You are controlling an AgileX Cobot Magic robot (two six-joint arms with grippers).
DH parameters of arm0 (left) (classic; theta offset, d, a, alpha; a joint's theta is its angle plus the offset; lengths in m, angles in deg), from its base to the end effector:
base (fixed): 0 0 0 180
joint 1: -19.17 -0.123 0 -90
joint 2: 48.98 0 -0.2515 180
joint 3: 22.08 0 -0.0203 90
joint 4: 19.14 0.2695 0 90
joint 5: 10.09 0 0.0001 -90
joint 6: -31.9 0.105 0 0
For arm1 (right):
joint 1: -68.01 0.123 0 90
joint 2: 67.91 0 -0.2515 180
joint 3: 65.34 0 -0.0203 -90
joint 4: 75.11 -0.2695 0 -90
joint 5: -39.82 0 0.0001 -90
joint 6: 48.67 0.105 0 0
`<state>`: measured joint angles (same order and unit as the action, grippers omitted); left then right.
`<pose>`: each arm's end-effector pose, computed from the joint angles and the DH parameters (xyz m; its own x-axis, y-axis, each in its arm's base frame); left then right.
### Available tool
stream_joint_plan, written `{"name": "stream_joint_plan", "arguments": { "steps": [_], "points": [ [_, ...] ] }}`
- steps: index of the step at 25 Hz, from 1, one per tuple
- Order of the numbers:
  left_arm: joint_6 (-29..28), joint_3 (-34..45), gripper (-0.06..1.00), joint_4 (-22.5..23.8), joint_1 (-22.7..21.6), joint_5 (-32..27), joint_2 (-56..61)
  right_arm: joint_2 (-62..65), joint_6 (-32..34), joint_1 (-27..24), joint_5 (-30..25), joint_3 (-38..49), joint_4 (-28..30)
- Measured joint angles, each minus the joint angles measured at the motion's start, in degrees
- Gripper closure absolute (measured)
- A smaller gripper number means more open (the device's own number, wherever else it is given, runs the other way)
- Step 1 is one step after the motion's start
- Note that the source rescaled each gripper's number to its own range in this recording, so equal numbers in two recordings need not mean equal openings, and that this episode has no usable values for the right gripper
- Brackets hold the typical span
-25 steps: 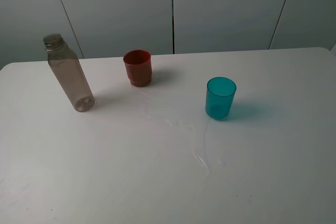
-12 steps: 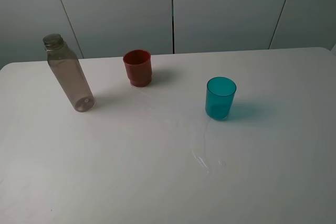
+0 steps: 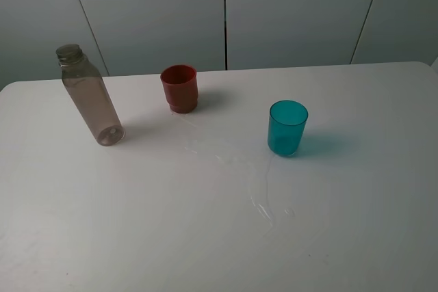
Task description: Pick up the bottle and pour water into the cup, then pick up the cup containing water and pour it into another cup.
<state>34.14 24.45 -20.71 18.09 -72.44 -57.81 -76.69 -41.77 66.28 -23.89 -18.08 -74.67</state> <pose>0.0546 -0.0015 0.2826 -0.4645 0.0176 -0.8854 0.0149 0.9998 0.0121 0.0547 -0.0024 0.2766 -0.4884 0.1316 -0.8627 0.0938 0.9908 0.0980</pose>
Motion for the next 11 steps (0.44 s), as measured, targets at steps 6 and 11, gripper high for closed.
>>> {"name": "stream_joint_plan", "arguments": {
  "steps": [6, 11],
  "points": [
    [0.0, 0.0, 0.0, 0.2, 0.0, 0.0, 0.0, 0.0, 0.1, 0.0, 0.0, 0.0, 0.0],
    [-0.1, 0.0, 0.0, 0.2, 0.0, 0.0, 0.0, 0.0, 0.1, 0.0, 0.0, 0.0, 0.0]
  ]
}}
